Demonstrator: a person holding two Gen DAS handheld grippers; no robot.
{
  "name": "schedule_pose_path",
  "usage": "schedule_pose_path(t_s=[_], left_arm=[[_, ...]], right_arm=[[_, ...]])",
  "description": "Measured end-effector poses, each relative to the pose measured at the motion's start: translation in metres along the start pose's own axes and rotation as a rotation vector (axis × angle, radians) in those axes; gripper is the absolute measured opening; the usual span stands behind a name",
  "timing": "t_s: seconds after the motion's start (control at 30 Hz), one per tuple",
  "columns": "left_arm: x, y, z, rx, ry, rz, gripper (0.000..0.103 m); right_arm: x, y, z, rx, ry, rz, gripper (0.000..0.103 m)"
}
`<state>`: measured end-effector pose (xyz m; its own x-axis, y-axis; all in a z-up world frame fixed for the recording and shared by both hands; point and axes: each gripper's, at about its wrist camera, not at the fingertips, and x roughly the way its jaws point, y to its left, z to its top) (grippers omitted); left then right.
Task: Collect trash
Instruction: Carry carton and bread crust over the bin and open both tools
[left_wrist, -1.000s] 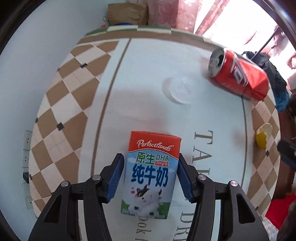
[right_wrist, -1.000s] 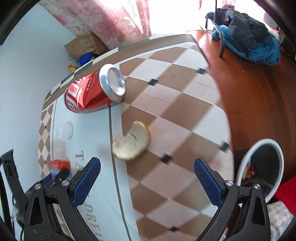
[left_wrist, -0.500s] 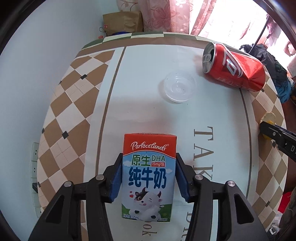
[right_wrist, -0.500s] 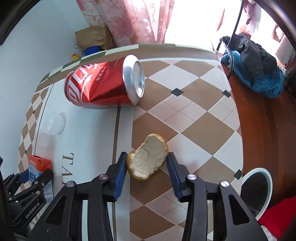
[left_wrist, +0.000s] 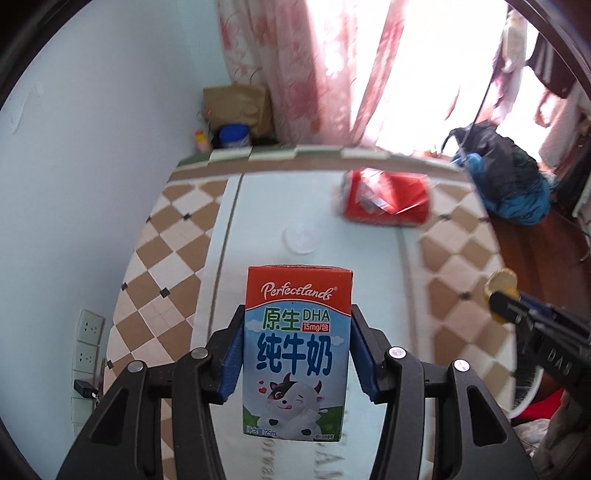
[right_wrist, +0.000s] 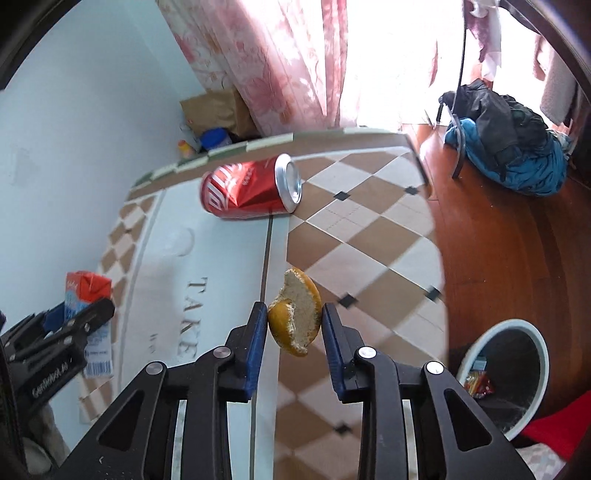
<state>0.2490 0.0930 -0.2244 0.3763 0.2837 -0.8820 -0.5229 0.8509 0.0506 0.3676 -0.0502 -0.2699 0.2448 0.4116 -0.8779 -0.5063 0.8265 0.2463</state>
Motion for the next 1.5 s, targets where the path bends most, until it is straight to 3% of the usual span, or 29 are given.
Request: schedule_pose_path(t_s=[0.17, 0.33, 0.5, 0.67, 0.87, 1.07, 1.2, 1.43, 1.5], left_arm=[[-0.050, -0.030, -0.003, 0.025, -0.062, -0.089, 0.048], [-0.090, -0.091, -0.018, 0.121, -0.087, -0.180, 0.048], [-0.108, -0.165, -0.032, 0.229, -0.096, -0.256, 0.048], [-0.097, -0.239, -0.046, 0.320, -0.063, -0.327, 0.048], [-0.050, -0.326, -0.058, 0.399, 0.057, -0.393, 0.048], [0.033, -0.391, -0.073, 0.414, 0.299, -0.506, 0.048], [0.085, -0.418, -0.082, 0.417, 0.424, -0.512, 0.048], [0.124, -0.452, -0.081, 0.422, 0.501, -0.518, 0.049], [0.126, -0.456, -0.079, 0.420, 0.503, -0.514, 0.067]], right_arm=[[-0.071, -0.031, -0.023, 0.053, -0.078, 0.015, 0.032], [-0.134, -0.081, -0.052, 0.115, -0.134, -0.002, 0.031], [-0.178, -0.145, -0.085, 0.201, -0.160, -0.044, 0.031], [-0.195, -0.217, -0.116, 0.292, -0.147, -0.106, 0.032], [-0.172, -0.301, -0.143, 0.395, -0.083, -0.167, 0.031], [-0.121, -0.370, -0.165, 0.496, 0.018, -0.177, 0.031], [-0.079, -0.404, -0.176, 0.552, 0.094, -0.160, 0.031], [-0.028, -0.434, -0.185, 0.586, 0.168, -0.146, 0.031], [-0.017, -0.437, -0.185, 0.592, 0.184, -0.135, 0.032]])
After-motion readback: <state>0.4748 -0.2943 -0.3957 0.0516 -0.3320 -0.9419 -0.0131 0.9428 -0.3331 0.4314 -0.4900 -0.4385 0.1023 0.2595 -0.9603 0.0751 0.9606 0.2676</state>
